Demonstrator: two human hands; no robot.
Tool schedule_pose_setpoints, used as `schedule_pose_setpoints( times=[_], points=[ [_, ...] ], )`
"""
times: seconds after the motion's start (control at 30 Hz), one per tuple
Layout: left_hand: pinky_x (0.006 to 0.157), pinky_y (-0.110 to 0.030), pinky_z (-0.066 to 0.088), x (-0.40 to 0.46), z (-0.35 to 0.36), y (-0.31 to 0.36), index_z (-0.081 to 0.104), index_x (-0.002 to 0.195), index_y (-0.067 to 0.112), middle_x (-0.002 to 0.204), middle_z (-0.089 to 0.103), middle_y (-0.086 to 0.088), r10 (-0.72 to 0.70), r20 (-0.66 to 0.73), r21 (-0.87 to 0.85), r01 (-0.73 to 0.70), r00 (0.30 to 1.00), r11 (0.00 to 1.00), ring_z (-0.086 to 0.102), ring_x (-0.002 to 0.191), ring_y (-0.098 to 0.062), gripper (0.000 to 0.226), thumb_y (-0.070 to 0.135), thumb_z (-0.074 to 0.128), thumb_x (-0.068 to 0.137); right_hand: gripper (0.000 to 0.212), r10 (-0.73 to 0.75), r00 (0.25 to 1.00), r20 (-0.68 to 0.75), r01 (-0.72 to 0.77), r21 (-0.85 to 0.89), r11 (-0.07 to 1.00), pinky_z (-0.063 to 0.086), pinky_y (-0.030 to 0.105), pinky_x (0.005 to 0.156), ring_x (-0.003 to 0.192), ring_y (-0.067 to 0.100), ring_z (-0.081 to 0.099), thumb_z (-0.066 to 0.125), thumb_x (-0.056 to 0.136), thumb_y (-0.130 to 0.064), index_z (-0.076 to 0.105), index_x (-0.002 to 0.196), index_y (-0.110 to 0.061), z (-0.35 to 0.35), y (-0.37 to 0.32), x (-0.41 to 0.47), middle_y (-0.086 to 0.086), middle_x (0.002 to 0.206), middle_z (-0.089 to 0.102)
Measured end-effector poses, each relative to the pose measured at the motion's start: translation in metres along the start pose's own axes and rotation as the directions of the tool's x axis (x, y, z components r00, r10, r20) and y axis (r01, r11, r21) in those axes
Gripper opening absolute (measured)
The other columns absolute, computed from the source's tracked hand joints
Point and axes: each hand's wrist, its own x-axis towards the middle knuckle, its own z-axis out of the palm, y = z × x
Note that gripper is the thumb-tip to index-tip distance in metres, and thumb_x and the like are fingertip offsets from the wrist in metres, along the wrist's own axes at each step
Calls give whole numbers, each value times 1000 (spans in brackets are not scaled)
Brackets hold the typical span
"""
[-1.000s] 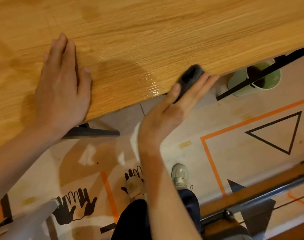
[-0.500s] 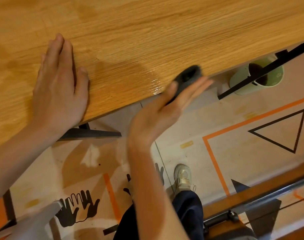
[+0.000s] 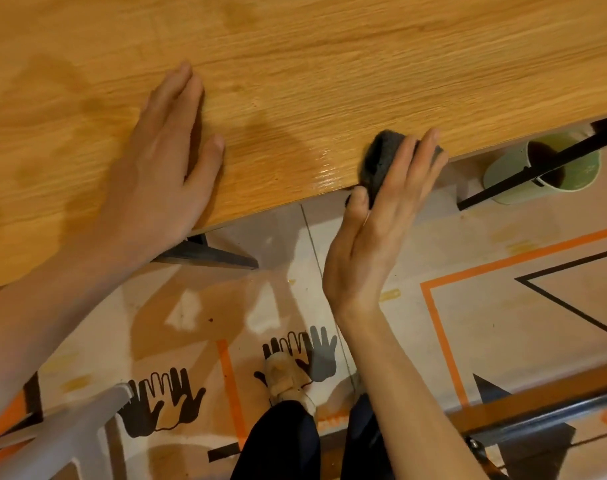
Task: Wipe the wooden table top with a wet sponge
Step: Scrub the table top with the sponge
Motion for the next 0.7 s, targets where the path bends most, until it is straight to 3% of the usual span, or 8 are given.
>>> schedule_pose_setpoints(
  times=[0.1, 0.17, 0.23, 0.3, 0.33, 0.47, 0.57, 0.7],
  points=[
    [128, -40, 10, -21, -8, -25, 22, 161, 12, 170, 15, 0, 3, 4, 34, -3, 1000, 999, 10, 156, -14, 57, 34, 35, 110, 53, -298, 902, 314, 365, -181, 913, 13, 48, 121, 146, 42, 15, 43, 100, -3, 21, 147, 2, -23, 21, -6, 21, 154, 22],
    [127, -41, 13, -32, -17, -47, 23, 161, 18, 168, 18, 7, -26, -24, 39, 27, 999, 999, 13, 156, -16, 56, 37, 35, 109, 53, -361, 850, 385, 486, -307, 818, 10, 47, 121, 145, 36, 20, 46, 100, -4, 24, 148, -4, -39, 40, 10, 14, 155, 28],
    [126, -37, 15, -38, -24, -69, 21, 161, 28, 162, 16, 26, -54, -34, 20, 55, 998, 998, 15, 155, -12, 56, 39, 35, 108, 52, -354, 855, 378, 480, -322, 816, 3, 47, 121, 144, 39, 19, 47, 99, -3, 28, 147, 0, -46, 44, 27, 18, 154, 32],
    [125, -22, 10, -44, -31, -84, 15, 159, 42, 156, 9, 36, -66, -59, 39, 68, 996, 997, 11, 151, 3, 54, 39, 35, 109, 49, -319, 865, 388, 426, -231, 875, 0, 47, 121, 145, 42, 14, 41, 101, -7, 26, 145, 8, -39, 33, 26, 26, 153, 26],
    [125, -21, 9, -47, -32, -89, 16, 159, 41, 158, 11, 33, -77, -71, 38, 79, 995, 996, 11, 150, 5, 54, 36, 36, 109, 51, -295, 865, 405, 392, -179, 902, 0, 48, 121, 145, 43, 12, 40, 101, -12, 24, 144, 12, -32, 24, 20, 30, 153, 22],
    [126, -38, 17, -54, -34, -87, 29, 159, 12, 168, 22, 0, -149, -78, 34, 152, 986, 988, 18, 155, -18, 57, 37, 35, 108, 55, -280, 885, 372, 332, -84, 939, 4, 50, 121, 145, 35, 6, 43, 101, -17, 21, 142, 13, 0, 4, -10, 34, 151, 22],
    [127, -45, 19, -54, -34, -81, 30, 158, 10, 168, 23, -4, -136, -75, 52, 140, 988, 989, 19, 155, -20, 57, 37, 34, 109, 48, -339, 879, 335, 383, -72, 921, 5, 50, 121, 144, 32, 10, 39, 102, -15, 22, 141, 7, 8, 5, -13, 30, 148, 29],
    [127, -43, 18, -54, -32, -85, 31, 158, 9, 167, 24, -5, -128, -93, 54, 133, 987, 990, 20, 154, -20, 54, 34, 36, 110, 46, -368, 872, 324, 407, -60, 911, 5, 58, 119, 141, 50, 18, 42, 97, 3, 29, 141, 8, -1, 12, -6, 29, 147, 32]
  ],
)
